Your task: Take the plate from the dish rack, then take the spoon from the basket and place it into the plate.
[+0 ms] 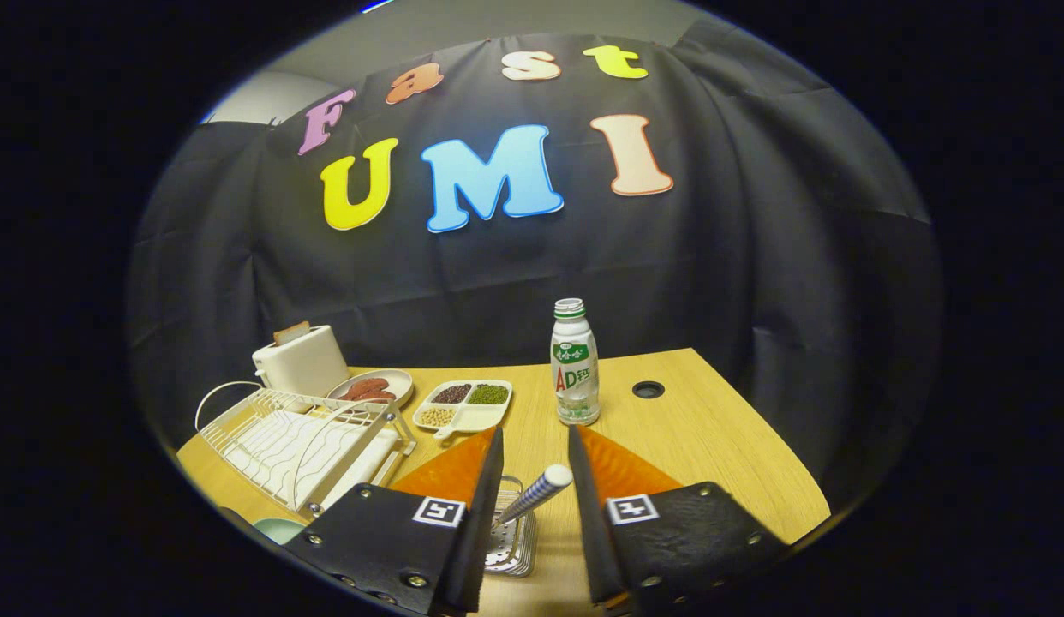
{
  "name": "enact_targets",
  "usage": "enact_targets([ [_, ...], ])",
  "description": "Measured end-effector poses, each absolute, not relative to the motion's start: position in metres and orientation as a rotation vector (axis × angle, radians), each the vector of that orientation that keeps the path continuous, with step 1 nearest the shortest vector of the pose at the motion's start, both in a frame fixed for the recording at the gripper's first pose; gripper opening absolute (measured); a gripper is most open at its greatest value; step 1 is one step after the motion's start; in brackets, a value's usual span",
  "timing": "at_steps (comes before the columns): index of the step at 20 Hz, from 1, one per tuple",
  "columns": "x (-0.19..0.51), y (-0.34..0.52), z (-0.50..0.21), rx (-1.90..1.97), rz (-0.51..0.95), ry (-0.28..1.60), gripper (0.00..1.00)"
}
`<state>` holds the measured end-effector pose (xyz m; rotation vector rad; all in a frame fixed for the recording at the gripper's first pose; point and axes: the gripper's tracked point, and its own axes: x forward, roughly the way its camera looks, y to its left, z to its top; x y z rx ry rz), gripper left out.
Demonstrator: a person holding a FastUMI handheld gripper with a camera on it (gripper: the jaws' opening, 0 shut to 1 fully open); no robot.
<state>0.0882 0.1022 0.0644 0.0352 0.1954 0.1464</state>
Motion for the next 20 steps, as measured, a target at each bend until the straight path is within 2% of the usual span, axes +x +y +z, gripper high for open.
enact_targets([
  [2, 0.085, 0.101, 0.075, 0.056, 0.136, 0.183, 0.16],
  [4, 0.080, 0.102, 0.078, 0.056, 0.130, 0.193, 0.15],
  [5, 0.079, 0.104, 0.089, 0.066, 0.131, 0.178, 0.05],
  [13, 0.057, 0.126, 0.148, 0.033, 0.162, 0.124, 0.05],
  [20, 0.030, 0.126, 0.191, -0.021, 0.123, 0.122, 0.05],
])
